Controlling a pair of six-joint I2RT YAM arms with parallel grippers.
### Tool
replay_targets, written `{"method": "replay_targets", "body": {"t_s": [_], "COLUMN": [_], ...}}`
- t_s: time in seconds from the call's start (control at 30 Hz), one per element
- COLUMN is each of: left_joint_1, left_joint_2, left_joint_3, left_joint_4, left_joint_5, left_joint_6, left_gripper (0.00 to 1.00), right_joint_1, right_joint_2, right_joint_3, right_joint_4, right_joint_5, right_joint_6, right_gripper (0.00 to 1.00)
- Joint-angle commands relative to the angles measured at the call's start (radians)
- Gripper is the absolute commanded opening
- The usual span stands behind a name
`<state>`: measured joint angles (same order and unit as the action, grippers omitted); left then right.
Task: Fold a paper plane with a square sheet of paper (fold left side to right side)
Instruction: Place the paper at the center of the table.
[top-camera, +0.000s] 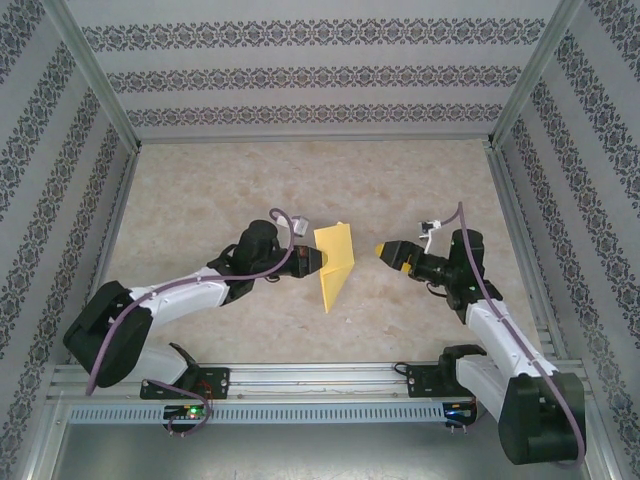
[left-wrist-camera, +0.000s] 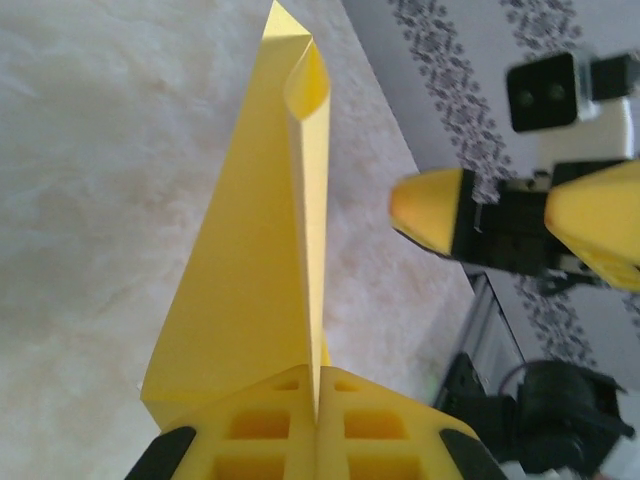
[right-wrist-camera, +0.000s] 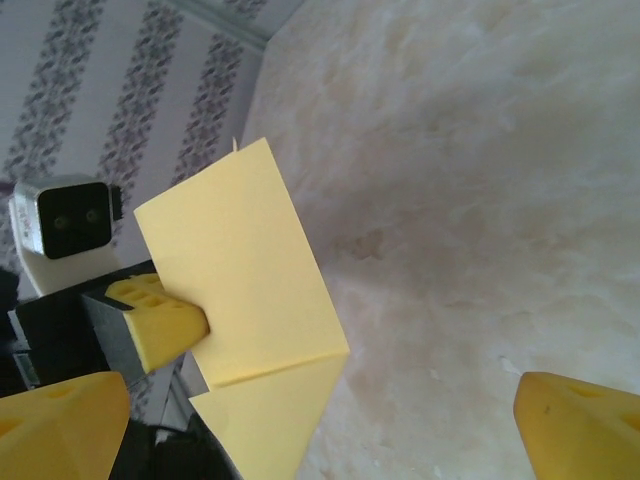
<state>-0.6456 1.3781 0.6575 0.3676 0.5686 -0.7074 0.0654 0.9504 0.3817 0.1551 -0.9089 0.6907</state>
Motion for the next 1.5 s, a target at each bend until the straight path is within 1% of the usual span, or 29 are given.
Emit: {"method": "replay_targets", "body": {"t_s": [0.0, 0.07, 0.23, 0.37, 0.43, 0.53, 0.73, 0.97, 1.17, 1.27, 1.3, 1.37, 1.4, 1.43, 1.47], "left_joint_1": [0.015, 0.015, 0.016, 0.016, 0.016, 0.017, 0.017, 0.016, 0.017, 0.015, 0.017, 0.016, 0.016, 0.017, 0.017], "left_joint_2": [-0.03, -0.034, -0.022, -0.014, -0.011, -0.01, -0.006, -0.004, 0.003, 0.01, 0.013, 0.016, 0.016, 0.013, 0.007], "left_joint_3": [-0.032, -0.045, -0.053, -0.054, -0.055, -0.052, -0.05, -0.053, -0.059, -0.067, -0.071, -0.078, -0.084, -0.091, -0.096], "left_joint_4": [0.053, 0.094, 0.15, 0.146, 0.146, 0.129, 0.066, 0.016, 0.007, 0.008, 0.009, -0.006, -0.015, -0.03, -0.052], "left_joint_5": [0.115, 0.14, 0.185, 0.192, 0.193, 0.19, 0.163, 0.13, 0.117, 0.113, 0.109, 0.094, 0.081, 0.061, 0.031], "left_joint_6": [0.058, 0.048, 0.027, 0.027, 0.025, 0.028, 0.046, 0.059, 0.058, 0.052, 0.047, 0.045, 0.046, 0.05, 0.054], "left_gripper": [0.0, 0.0, 0.0, 0.0, 0.0, 0.0, 0.0, 0.0, 0.0, 0.0, 0.03, 0.14, 0.16, 0.21, 0.27], "right_joint_1": [0.052, 0.097, 0.193, 0.236, 0.241, 0.241, 0.237, 0.221, 0.215, 0.217, 0.22, 0.231, 0.239, 0.247, 0.253], "right_joint_2": [0.047, 0.085, 0.186, 0.254, 0.272, 0.287, 0.299, 0.32, 0.342, 0.358, 0.366, 0.387, 0.401, 0.418, 0.433], "right_joint_3": [-0.007, 0.002, 0.046, 0.082, 0.092, 0.107, 0.141, 0.177, 0.199, 0.211, 0.216, 0.222, 0.224, 0.224, 0.224], "right_joint_4": [0.146, 0.172, 0.188, 0.2, 0.203, 0.204, 0.177, 0.137, 0.086, 0.049, 0.032, 0.012, 0.006, 0.004, 0.0], "right_joint_5": [-0.086, -0.096, -0.1, -0.111, -0.11, -0.122, -0.125, -0.117, -0.078, -0.04, -0.024, 0.004, 0.019, 0.032, 0.052], "right_joint_6": [0.01, 0.0, -0.041, -0.049, -0.052, -0.057, -0.077, -0.104, -0.127, -0.14, -0.147, -0.155, -0.157, -0.157, -0.157], "right_gripper": [0.98, 0.98, 0.93, 0.85, 0.83, 0.74, 0.61, 0.49, 0.39, 0.28, 0.22, 0.11, 0.05, 0.01, 0.0]}}
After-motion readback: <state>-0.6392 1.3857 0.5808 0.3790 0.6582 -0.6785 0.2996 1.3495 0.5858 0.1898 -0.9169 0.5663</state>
